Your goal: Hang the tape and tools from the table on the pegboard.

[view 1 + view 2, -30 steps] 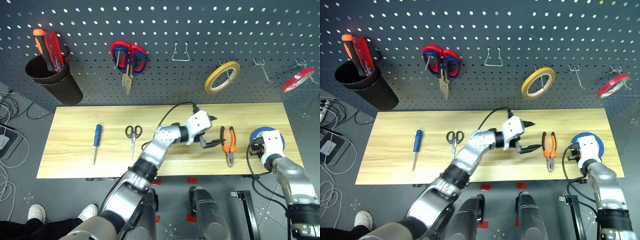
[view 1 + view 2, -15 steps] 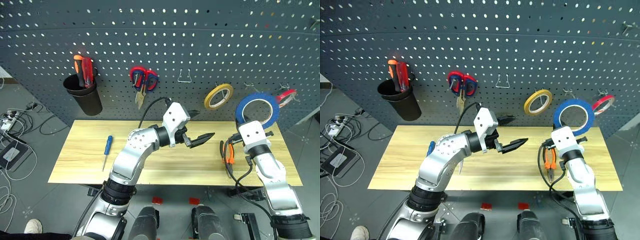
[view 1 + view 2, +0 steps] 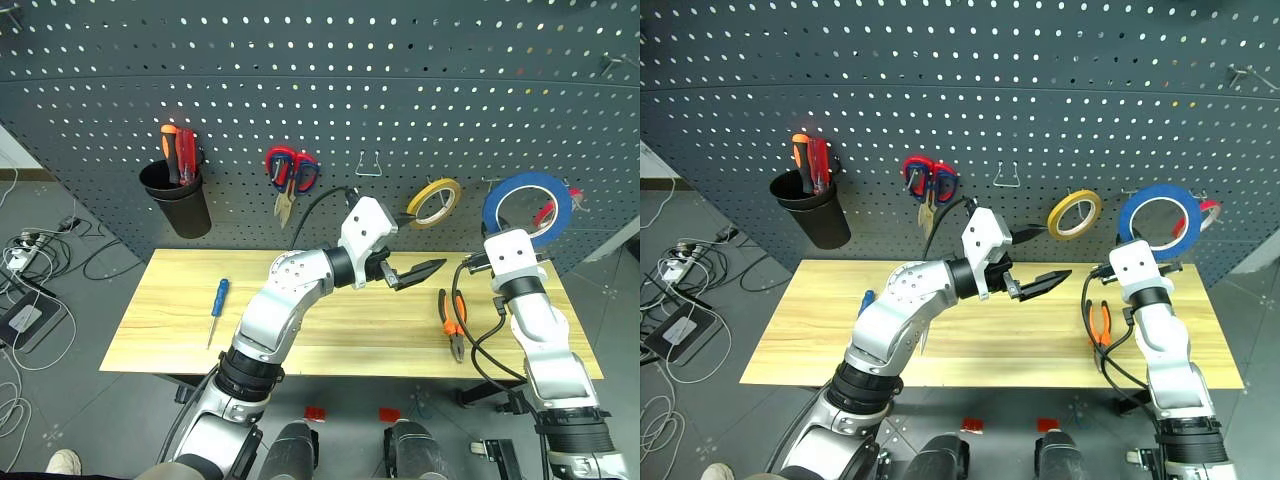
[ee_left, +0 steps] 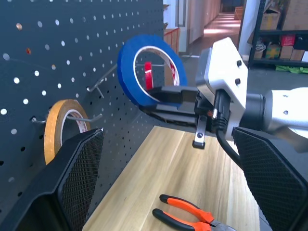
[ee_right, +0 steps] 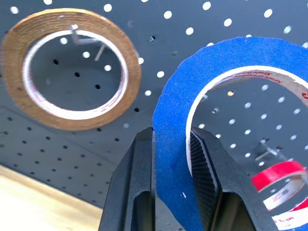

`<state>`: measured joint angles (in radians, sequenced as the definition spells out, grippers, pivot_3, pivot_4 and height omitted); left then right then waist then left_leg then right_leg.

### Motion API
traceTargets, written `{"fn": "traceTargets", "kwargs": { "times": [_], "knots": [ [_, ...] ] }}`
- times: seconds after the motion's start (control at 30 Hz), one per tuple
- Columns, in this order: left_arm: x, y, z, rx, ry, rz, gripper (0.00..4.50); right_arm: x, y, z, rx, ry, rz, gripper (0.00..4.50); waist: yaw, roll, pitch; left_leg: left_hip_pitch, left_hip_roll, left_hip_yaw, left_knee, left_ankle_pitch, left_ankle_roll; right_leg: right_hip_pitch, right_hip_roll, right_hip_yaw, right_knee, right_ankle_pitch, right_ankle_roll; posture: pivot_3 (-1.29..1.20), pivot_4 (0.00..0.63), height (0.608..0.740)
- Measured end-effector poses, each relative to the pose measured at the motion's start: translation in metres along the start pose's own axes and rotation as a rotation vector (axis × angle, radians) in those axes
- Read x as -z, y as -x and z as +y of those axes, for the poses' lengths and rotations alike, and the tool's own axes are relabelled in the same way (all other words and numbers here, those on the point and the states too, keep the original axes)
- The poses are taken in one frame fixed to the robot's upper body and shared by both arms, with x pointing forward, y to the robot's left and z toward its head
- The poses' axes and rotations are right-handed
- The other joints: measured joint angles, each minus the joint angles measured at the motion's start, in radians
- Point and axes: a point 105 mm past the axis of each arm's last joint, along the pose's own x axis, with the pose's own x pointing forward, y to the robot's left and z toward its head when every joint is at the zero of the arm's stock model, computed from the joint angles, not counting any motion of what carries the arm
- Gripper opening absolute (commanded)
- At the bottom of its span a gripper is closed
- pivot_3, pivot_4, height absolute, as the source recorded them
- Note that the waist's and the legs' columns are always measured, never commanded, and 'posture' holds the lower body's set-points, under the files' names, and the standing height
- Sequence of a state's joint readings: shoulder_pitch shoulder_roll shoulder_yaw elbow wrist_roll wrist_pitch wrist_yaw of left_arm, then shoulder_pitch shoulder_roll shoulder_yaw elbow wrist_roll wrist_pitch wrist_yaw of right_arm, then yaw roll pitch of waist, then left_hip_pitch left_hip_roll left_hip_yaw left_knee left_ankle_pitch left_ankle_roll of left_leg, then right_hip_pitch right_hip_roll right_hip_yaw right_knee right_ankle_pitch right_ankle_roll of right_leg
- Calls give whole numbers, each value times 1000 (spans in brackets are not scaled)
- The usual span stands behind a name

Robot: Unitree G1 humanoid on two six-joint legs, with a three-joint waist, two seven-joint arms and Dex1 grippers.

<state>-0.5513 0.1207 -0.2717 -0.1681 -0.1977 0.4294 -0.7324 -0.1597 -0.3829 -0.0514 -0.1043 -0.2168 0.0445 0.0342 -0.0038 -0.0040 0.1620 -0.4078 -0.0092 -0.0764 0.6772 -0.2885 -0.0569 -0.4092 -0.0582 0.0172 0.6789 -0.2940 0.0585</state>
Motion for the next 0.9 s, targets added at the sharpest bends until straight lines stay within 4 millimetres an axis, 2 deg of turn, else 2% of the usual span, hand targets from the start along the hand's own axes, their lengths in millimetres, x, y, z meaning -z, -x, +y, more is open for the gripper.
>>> {"fn": "traceTargets", "kwargs": {
  "times": [0.17, 0.4, 0.63, 0.8, 0.9],
  "knots": [
    [2, 0, 2, -4, 4, 10, 4500, -2, 3, 1, 2, 0, -6, 699, 0, 0, -1, 3, 0, 0, 0, 0, 1, 2, 0, 1, 0, 0, 0, 1, 103, 740],
    [-1, -2, 1, 1, 2, -1, 4500, -21, 7, -4, 34, 32, -78, 699, -2, 0, -4, 5, 0, 2, 0, -1, 1, 3, 0, 2, 0, 0, 0, -7, 105, 740],
    [-5, -5, 1, 8, -9, -14, 4500, -31, -6, -4, 12, 25, -128, 699, -3, 0, -7, 7, 0, 3, 0, -1, 2, 5, 0, 3, 1, 0, 0, 8, 104, 740],
    [-5, -5, 1, 8, -15, -17, 4500, -19, -14, 3, -40, -12, -90, 699, -4, 0, -8, 7, 0, 3, 0, -1, 2, 5, 0, 4, 1, 0, 0, 21, 106, 740],
    [-3, -5, 0, 9, -11, -12, 4500, -13, -26, 3, -60, -31, -70, 699, -7, 0, -8, 8, 0, 4, 0, -1, 2, 5, 0, 5, 1, 0, 0, 36, 109, 740]
  ]
}}
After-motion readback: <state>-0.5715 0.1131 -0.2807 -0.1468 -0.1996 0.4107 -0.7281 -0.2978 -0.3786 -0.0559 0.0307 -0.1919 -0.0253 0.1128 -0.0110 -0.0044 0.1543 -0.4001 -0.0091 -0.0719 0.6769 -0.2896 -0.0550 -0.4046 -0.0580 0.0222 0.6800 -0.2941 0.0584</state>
